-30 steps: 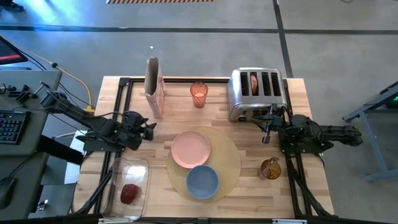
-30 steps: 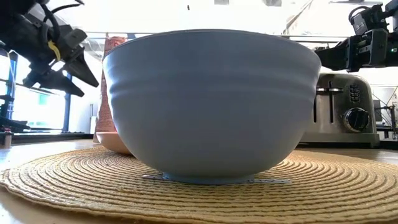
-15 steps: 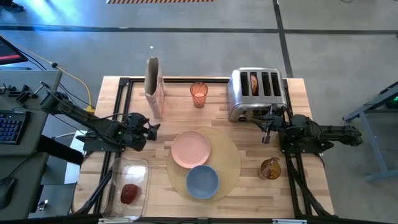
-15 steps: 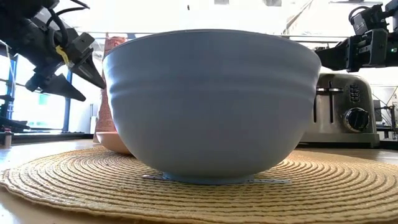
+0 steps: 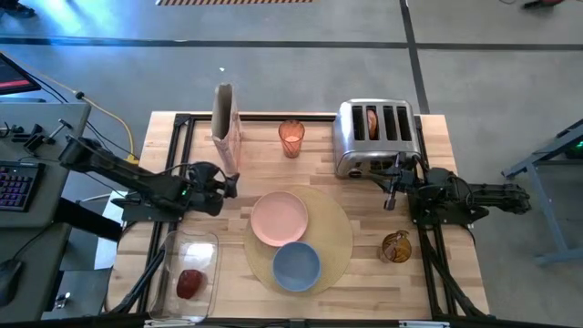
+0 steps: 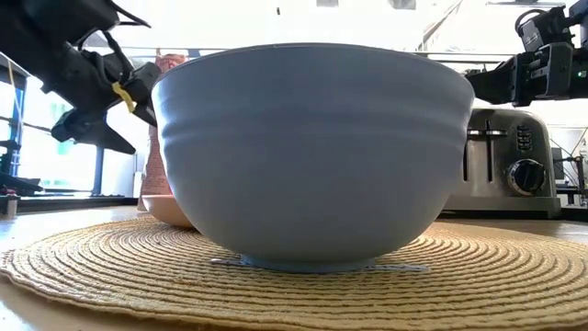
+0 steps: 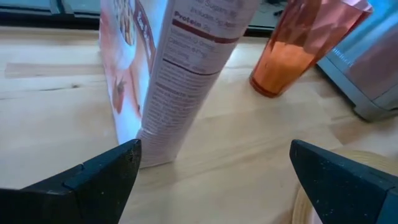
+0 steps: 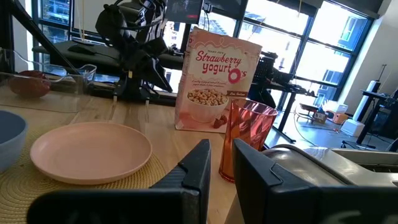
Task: Arrange a breakfast setting
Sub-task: Pour the cereal into the blue bowl
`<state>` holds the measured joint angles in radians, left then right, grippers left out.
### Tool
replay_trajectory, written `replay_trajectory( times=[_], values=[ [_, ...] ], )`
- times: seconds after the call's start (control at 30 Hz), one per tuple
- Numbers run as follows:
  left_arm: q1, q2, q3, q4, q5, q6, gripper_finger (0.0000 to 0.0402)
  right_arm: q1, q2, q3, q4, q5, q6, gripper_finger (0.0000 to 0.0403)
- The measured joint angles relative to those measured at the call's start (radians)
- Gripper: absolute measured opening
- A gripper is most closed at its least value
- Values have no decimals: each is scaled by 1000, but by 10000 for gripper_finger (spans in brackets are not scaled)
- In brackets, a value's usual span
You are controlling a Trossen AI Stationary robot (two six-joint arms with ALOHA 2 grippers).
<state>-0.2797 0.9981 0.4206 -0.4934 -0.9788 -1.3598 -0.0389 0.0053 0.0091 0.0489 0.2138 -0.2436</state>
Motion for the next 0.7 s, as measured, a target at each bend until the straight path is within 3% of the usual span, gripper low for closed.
replay_trajectory(
  times=[0.3,0.7],
  values=[
    [45,103,0,42,-49,1,400,0,0,0,0,0,0,52],
    [145,298,0,237,-161,2,400,0,0,0,0,0,0,52]
  ],
)
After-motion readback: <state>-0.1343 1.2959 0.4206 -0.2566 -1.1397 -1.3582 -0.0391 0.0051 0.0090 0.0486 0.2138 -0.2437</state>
